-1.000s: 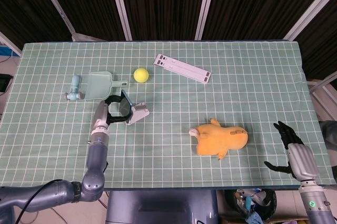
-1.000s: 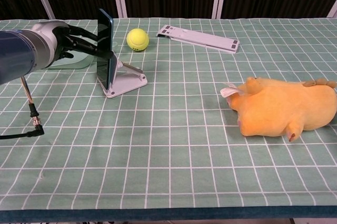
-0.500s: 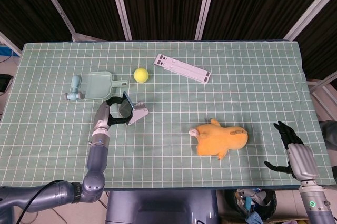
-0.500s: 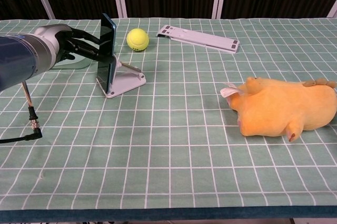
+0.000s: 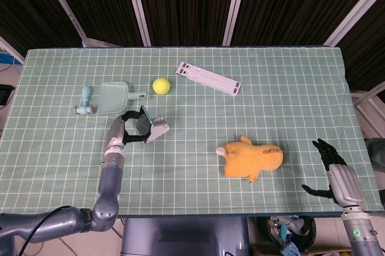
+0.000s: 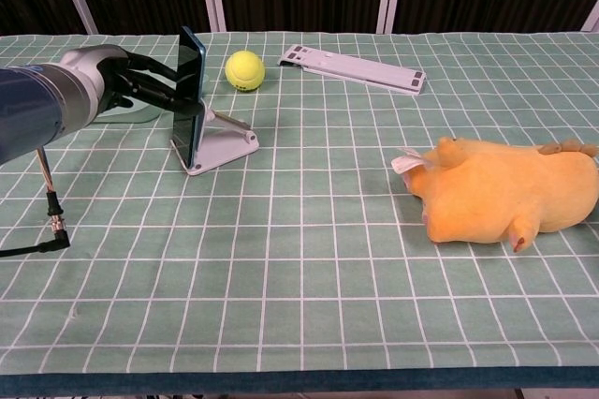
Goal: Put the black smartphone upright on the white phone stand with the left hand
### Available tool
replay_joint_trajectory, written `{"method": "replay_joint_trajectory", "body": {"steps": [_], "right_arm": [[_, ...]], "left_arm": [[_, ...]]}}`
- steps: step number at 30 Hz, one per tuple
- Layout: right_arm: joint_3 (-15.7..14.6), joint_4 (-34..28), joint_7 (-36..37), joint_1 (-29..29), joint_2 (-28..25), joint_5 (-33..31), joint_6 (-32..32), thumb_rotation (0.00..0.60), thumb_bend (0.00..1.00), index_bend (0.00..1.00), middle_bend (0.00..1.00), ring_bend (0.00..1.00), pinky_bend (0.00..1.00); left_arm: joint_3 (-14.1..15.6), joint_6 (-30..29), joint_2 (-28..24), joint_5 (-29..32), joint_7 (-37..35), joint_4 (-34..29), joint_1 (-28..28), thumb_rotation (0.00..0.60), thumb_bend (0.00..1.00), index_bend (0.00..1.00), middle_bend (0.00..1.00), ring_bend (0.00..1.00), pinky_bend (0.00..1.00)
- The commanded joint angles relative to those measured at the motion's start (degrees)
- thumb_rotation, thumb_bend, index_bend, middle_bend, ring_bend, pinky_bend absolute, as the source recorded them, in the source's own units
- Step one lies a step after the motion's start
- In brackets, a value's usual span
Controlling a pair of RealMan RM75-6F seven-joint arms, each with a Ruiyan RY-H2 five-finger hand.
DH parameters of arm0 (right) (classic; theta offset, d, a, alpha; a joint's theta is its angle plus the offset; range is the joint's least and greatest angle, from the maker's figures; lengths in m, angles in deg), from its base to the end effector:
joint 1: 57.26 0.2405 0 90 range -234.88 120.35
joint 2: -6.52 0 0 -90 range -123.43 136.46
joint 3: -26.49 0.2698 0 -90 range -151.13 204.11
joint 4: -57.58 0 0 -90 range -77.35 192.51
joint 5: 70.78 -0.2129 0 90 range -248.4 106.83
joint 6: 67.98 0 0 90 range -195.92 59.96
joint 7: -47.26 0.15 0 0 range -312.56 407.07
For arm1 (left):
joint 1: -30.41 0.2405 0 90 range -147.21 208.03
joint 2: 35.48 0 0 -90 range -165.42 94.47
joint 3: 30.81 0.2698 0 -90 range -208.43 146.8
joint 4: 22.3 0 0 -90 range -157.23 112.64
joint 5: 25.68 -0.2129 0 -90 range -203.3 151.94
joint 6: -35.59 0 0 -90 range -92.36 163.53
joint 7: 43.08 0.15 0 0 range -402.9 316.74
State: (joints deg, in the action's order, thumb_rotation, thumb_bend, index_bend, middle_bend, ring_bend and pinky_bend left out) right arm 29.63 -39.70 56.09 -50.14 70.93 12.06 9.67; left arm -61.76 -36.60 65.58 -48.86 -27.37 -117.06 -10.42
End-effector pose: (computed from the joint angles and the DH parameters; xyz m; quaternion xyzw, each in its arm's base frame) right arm -0.3118 -0.1988 0.1377 0.5595 -0.4953 0.4217 0.5137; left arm -0.1304 0.3591 -0.0301 -0.3573 -0.7196 -0.4356 0.4059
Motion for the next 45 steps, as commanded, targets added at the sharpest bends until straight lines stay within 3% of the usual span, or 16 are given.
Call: {"method": "replay_joint_trajectory", "body": {"steps": [1, 5, 13, 18, 32, 40, 45], "right_arm": [[0.0, -0.02, -0.01, -0.01, -0.01, -0.01, 0.02, 0.6, 0.16, 0.0, 0.0, 0.0, 0.19], [-0.02, -0.07, -0.01, -0.01, -0.01, -0.05, -0.05, 0.6, 0.16, 0.0, 0.0, 0.0, 0.19], [-0.04, -0.16, 0.1, -0.04, -0.07, -0.04, -0.03, 0.6, 0.16, 0.0, 0.0, 0.0, 0.19], [-0.03, -0.17, 0.12, -0.07, -0.07, 0.01, 0.05, 0.6, 0.16, 0.0, 0.0, 0.0, 0.19], [-0.1, -0.12, 0.15, -0.17, -0.12, 0.24, 0.24, 0.6, 0.16, 0.0, 0.0, 0.0, 0.19], [-0.1, 0.05, -0.13, -0.17, -0.01, 0.37, 0.38, 0.6, 0.16, 0.0, 0.0, 0.0, 0.19], [-0.18, 0.18, -0.54, -0.21, 0.05, 0.56, 0.53, 0.6, 0.16, 0.0, 0.0, 0.0, 0.19]], "left_arm": [[0.14, 0.19, -0.07, 0.0, 0.0, -0.02, 0.05, 0.6, 0.32, 0.38, 0.44, 0.08, 0.0], [0.28, 0.37, -0.23, -0.03, -0.03, -0.14, 0.14, 0.6, 0.32, 0.33, 0.38, 0.07, 0.0], [1.2, 0.54, -0.78, -1.7, 0.35, -0.52, 0.14, 0.6, 0.26, 0.13, 0.16, 0.0, 0.0], [1.79, 0.7, -1.32, -2.53, 0.81, -1.03, 0.14, 0.6, 0.25, 0.06, 0.08, 0.0, 0.0], [1.96, -0.04, -5.35, -4.46, -0.24, -6.55, 2.31, 0.6, 0.25, 0.05, 0.06, 0.0, 0.0], [8.26, -1.47, -13.34, -16.35, -0.28, -13.16, 7.1, 0.6, 0.25, 0.05, 0.06, 0.0, 0.0], [16.16, -2.77, -21.35, -30.79, -0.71, -14.72, 11.91, 0.6, 0.24, 0.05, 0.06, 0.0, 0.0]]}}
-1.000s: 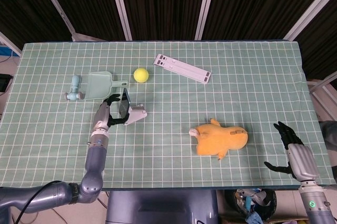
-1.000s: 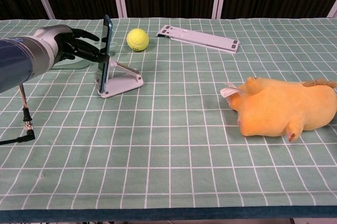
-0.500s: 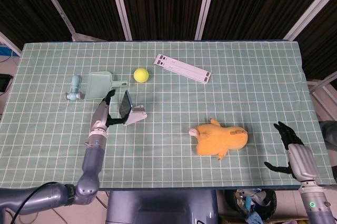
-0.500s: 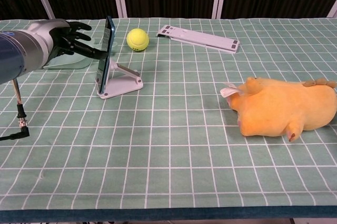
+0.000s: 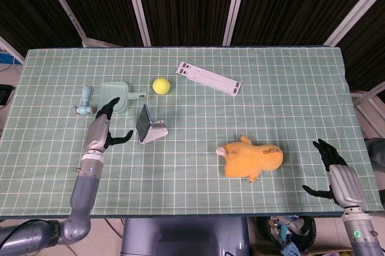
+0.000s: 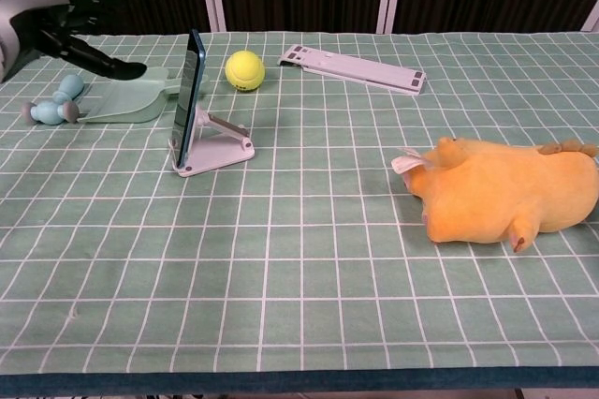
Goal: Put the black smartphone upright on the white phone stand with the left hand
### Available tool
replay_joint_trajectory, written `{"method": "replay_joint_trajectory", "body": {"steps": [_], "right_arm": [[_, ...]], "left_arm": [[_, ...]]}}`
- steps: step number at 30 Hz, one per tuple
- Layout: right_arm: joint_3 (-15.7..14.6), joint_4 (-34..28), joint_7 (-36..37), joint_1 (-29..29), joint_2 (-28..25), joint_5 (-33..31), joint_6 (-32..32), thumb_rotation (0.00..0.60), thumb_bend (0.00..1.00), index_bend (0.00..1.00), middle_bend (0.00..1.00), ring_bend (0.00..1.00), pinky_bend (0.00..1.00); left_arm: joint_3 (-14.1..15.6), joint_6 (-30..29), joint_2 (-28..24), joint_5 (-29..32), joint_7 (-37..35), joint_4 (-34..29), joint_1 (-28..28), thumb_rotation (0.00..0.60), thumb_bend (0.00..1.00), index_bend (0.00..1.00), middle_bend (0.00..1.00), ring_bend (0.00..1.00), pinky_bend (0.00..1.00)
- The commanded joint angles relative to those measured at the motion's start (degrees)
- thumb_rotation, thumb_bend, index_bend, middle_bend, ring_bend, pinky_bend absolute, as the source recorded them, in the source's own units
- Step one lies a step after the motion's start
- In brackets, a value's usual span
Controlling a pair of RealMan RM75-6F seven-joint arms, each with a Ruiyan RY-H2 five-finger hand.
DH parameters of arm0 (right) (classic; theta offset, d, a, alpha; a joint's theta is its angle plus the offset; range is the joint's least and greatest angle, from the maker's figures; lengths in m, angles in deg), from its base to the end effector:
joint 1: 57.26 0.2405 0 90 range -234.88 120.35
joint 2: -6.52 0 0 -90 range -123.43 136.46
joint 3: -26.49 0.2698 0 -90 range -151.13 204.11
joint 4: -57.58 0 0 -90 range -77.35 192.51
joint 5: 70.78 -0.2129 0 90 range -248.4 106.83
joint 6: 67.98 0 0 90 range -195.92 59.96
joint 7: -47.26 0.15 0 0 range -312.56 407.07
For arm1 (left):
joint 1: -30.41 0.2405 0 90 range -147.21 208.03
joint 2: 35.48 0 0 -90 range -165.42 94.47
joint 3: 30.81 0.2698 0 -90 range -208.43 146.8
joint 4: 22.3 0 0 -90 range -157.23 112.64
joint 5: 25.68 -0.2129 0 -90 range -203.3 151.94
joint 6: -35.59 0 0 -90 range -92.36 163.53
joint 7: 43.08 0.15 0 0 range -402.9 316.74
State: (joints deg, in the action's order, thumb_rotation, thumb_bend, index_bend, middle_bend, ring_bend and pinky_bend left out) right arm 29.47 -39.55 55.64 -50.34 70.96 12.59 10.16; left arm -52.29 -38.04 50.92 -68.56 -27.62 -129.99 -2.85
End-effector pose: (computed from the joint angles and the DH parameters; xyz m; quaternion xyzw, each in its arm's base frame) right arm -0.3116 -0.1973 0.1382 0.5629 -0.4898 0.4212 0.5156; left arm -0.1506 0.3283 0.0391 -0.4729 -0.6022 -0.4770 0.4315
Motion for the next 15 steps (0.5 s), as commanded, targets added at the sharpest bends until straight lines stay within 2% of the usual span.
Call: {"method": "replay_joint_trajectory", "body": {"steps": [1, 7, 10, 15], "right_arm": [[-0.03, 0.07, -0.21, -0.01, 0.03, 0.08, 0.07, 0.6, 0.16, 0.0, 0.0, 0.0, 0.19], [-0.01, 0.48, -1.03, 0.0, 0.28, 0.4, 0.39, 0.6, 0.16, 0.0, 0.0, 0.0, 0.19], [-0.07, 0.96, -1.97, -0.01, 0.47, 0.83, 0.78, 0.6, 0.16, 0.0, 0.0, 0.0, 0.19], [0.18, 0.64, -4.15, 0.09, 1.03, 0.98, 1.33, 0.6, 0.16, 0.0, 0.0, 0.0, 0.19]], "left_arm": [[8.94, -1.53, -8.53, -14.85, -0.54, -1.22, 5.42, 0.6, 0.23, 0.05, 0.06, 0.0, 0.0], [18.31, -4.16, -15.97, -29.76, -0.85, 3.16, 10.44, 0.6, 0.15, 0.0, 0.0, 0.0, 0.0], [21.4, -7.2, -17.9, -35.02, -1.19, 5.36, 13.11, 0.6, 0.12, 0.0, 0.0, 0.0, 0.0], [25.52, -11.62, -19.45, -40.21, -2.3, 9.35, 17.64, 0.6, 0.08, 0.0, 0.0, 0.0, 0.0]]}}
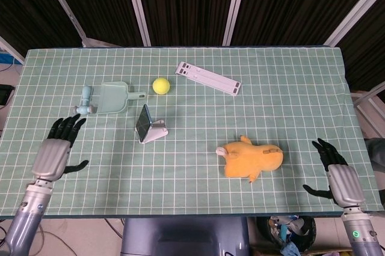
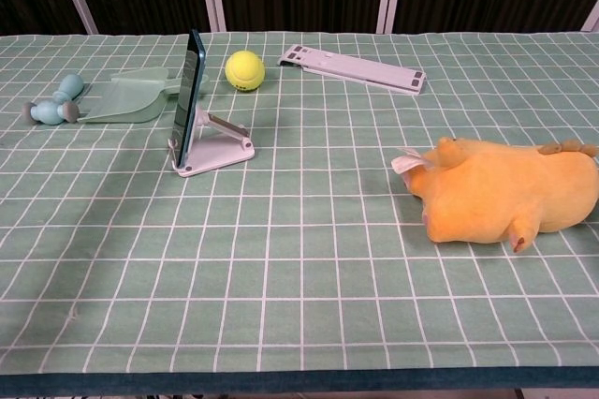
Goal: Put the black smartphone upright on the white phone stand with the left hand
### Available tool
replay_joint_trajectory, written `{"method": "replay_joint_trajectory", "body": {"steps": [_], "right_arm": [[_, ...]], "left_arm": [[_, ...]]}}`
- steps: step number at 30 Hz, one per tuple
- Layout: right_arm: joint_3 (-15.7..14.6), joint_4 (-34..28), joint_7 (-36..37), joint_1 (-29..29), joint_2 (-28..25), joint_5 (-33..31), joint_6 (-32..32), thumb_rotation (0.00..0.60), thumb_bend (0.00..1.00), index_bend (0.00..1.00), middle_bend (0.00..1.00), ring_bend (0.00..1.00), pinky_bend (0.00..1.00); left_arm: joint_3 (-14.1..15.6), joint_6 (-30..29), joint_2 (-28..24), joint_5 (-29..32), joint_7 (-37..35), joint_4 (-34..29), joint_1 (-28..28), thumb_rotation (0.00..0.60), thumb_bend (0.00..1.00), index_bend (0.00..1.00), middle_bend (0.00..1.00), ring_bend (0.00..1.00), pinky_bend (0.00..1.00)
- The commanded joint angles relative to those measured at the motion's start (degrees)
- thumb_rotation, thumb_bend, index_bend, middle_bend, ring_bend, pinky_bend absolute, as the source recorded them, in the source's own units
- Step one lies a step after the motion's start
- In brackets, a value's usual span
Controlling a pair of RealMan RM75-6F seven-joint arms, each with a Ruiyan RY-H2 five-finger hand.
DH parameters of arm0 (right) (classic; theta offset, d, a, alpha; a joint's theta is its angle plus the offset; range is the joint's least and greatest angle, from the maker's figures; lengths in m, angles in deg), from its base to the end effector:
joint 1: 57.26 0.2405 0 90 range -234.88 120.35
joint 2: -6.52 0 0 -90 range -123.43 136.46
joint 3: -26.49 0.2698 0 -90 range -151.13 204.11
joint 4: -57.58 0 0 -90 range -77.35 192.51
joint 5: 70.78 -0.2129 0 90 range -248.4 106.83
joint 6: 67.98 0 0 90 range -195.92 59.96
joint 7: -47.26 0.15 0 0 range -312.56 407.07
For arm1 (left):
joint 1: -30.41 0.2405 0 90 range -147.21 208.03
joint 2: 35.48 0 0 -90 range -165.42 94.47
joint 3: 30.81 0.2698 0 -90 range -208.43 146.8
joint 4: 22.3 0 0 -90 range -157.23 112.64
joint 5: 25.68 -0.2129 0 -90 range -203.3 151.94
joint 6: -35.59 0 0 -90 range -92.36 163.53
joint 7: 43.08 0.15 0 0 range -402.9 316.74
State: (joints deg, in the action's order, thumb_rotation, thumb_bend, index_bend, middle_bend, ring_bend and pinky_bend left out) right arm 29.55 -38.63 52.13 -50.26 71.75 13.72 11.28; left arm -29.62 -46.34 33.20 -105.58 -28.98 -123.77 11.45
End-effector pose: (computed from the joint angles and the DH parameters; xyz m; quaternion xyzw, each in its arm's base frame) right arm -0.3097 -0.1986 0.1371 0.5806 -0.4609 0.4145 0.5279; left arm -0.2549 0.2370 0.1098 -0.6543 -0.3682 -0.3934 0.5306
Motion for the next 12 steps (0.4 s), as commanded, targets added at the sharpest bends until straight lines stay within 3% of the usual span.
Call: {"method": "replay_joint_trajectory", "body": {"steps": [1, 4, 12], "right_arm": [[0.08, -0.32, -0.84, -0.01, 0.29, -0.18, 0.24, 0.6, 0.16, 0.0, 0.0, 0.0, 0.19], [0.02, -0.56, -1.23, 0.02, 0.52, -0.03, 0.29, 0.6, 0.16, 0.0, 0.0, 0.0, 0.19], [-0.42, -0.98, -1.44, -0.11, 0.34, 0.59, 0.44, 0.6, 0.16, 0.0, 0.0, 0.0, 0.19]], "left_arm": [[3.71, -4.57, -1.71, -4.13, -1.45, 4.6, 4.63, 0.6, 0.07, 0.0, 0.0, 0.0, 0.0], [5.19, -6.55, -1.96, -5.43, -2.96, 7.38, 7.17, 0.6, 0.06, 0.0, 0.0, 0.0, 0.0], [4.5, -6.69, -1.84, -6.16, -6.48, 9.22, 8.5, 0.6, 0.06, 0.0, 0.0, 0.0, 0.0]]}}
